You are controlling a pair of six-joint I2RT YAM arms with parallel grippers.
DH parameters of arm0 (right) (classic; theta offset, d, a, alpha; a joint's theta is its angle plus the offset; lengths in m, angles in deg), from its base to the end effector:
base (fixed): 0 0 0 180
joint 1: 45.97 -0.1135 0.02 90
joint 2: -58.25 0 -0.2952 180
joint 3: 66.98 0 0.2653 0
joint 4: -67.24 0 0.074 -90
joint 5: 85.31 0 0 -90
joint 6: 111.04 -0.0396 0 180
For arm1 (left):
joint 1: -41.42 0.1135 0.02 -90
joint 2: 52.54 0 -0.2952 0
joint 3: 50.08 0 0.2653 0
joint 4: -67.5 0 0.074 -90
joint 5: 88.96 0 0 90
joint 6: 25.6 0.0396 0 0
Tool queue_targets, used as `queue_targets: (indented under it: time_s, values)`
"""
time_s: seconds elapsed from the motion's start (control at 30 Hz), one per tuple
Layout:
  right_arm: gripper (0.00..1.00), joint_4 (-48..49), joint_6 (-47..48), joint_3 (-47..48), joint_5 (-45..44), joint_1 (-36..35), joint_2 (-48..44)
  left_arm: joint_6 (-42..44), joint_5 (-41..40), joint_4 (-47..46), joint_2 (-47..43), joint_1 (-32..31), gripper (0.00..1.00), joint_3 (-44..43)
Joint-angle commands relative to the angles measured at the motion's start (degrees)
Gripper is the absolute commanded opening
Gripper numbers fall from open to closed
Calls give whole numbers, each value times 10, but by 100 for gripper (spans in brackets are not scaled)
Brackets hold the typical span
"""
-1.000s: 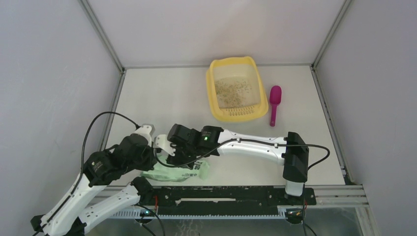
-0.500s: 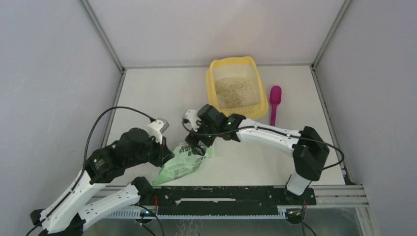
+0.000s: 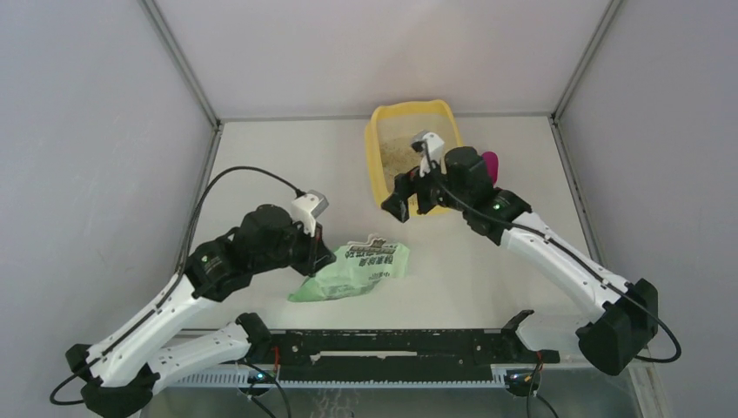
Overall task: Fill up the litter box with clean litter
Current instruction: Place the cat litter bag at the center of the board.
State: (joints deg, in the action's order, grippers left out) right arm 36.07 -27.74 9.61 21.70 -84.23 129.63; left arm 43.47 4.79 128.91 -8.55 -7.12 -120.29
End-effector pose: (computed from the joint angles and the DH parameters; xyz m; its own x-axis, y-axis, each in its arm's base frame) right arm 0.2210 0.1890 0.3684 -0.4346 -0.2006 -0.8780 -0.7531 0.6156 0.2321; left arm 0.0897 -0.1054 0.3703 -0.6362 0.1817 -0.7499 0.5952 0.7340 -0.3271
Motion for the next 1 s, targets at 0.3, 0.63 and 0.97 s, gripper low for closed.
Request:
queue_targets:
  time_s: [0.3,0.63,0.97]
  values:
    - [99,-42,-101,-4,-75,143,-58,25,108,-410,67,-2,0,-56]
    - [99,-49,-104,-13,-46,164,-23,-58,29,-496,97,63,0,146]
    - [99,-81,-96,-18,-47,167,-46,-80,-79,-384,107,92,99,123]
